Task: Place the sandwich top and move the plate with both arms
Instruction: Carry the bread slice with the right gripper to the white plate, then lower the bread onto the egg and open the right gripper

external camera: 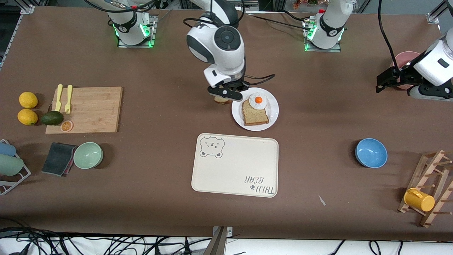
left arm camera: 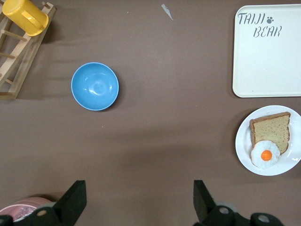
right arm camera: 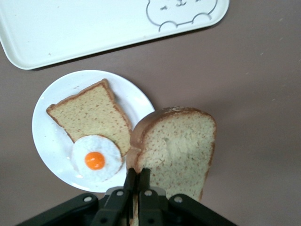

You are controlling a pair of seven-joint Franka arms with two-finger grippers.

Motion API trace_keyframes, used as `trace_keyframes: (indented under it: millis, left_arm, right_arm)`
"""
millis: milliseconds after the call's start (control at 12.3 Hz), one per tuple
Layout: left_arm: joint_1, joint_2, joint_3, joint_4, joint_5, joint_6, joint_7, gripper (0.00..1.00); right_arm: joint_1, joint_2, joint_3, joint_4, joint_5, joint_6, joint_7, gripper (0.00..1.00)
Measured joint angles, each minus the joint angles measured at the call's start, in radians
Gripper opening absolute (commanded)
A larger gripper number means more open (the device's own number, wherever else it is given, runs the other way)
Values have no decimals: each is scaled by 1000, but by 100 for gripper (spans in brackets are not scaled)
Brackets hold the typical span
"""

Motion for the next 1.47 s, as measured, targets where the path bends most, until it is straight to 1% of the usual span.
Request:
trace_keyframes:
  millis: [163, 489, 651, 896, 1303, 1384, 1466]
  left_arm:
    - [0, 0, 0, 0, 0, 0, 0, 100]
    - [0, 0, 0, 0, 0, 0, 0, 100]
    - [1, 0, 0, 0, 0, 0, 0, 100]
    - [1, 0, 0, 0, 0, 0, 0, 100]
    - [1, 0, 0, 0, 0, 0, 0, 100]
    - [1, 0, 0, 0, 0, 0, 0, 100]
    - [1, 0, 0, 0, 0, 0, 0, 100]
  right_arm:
    - [52, 58, -19, 69, 0, 2, 66, 0]
    - [96, 124, -21, 161, 0, 11, 137, 0]
    - [116, 159, -30, 169, -2, 44, 149, 0]
    - [144, 213, -62, 171, -4, 117, 150, 0]
    - [156, 234, -91, 179, -6, 150, 150, 0]
    - [156, 240, -95, 179, -7, 163, 150, 7]
    - [157, 244, -100, 179, -8, 177, 150, 19]
